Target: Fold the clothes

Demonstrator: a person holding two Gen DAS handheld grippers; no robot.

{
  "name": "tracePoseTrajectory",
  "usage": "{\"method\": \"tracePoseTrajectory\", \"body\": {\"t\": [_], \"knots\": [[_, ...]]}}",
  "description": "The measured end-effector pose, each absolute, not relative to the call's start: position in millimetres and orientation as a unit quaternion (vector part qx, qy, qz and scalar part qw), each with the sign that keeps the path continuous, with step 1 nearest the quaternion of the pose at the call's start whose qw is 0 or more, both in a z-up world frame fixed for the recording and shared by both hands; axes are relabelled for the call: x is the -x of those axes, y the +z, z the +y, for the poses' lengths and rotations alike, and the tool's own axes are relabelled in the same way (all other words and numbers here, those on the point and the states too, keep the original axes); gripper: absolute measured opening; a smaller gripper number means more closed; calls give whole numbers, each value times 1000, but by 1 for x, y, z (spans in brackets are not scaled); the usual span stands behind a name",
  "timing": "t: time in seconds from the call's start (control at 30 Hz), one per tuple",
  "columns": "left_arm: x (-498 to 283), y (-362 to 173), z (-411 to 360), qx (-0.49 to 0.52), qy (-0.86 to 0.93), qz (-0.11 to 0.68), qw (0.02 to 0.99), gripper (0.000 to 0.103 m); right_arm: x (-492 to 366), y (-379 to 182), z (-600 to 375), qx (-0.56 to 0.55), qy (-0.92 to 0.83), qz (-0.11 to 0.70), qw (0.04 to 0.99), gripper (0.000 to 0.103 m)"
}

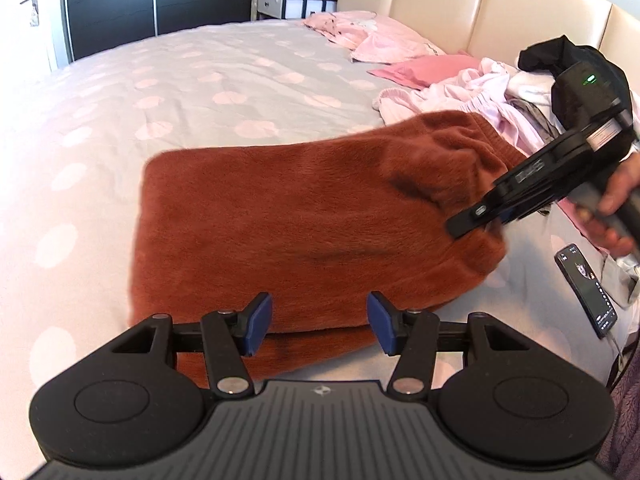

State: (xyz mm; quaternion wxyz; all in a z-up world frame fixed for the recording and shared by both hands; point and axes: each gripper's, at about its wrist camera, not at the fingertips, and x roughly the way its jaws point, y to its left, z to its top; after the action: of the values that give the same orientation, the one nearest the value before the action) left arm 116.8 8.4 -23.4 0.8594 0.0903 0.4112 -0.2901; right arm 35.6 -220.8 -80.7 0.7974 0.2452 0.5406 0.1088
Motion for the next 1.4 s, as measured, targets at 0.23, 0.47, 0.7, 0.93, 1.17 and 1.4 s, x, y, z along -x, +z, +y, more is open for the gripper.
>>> {"method": "tracePoseTrajectory", "body": {"t": [0.23, 0.47, 0.7, 0.93, 1.17, 1.4], "knots": [[-112, -15, 27, -90, -269, 409, 868, 54, -56, 20, -220, -220, 137, 476, 841, 27], [-110, -36, 30, -93, -263, 432, 858, 54, -80, 128, -212, -157, 122, 406, 892, 27], [-117, -46, 25, -87, -271, 427, 858, 54, -68, 163, -249, -122, 57, 396, 908, 27], [-124, -46, 7, -91, -277, 411, 864, 55, -64, 98, -321, -164, -8, 433, 886, 27], [-131, -39, -6, -81, -283, 398, 869, 55, -73, 8, -368, -213, -42, 483, 848, 27], [-149, -21, -19, -77, -299, 384, 870, 54, -77, -52, -403, -237, -49, 497, 834, 28]]}}
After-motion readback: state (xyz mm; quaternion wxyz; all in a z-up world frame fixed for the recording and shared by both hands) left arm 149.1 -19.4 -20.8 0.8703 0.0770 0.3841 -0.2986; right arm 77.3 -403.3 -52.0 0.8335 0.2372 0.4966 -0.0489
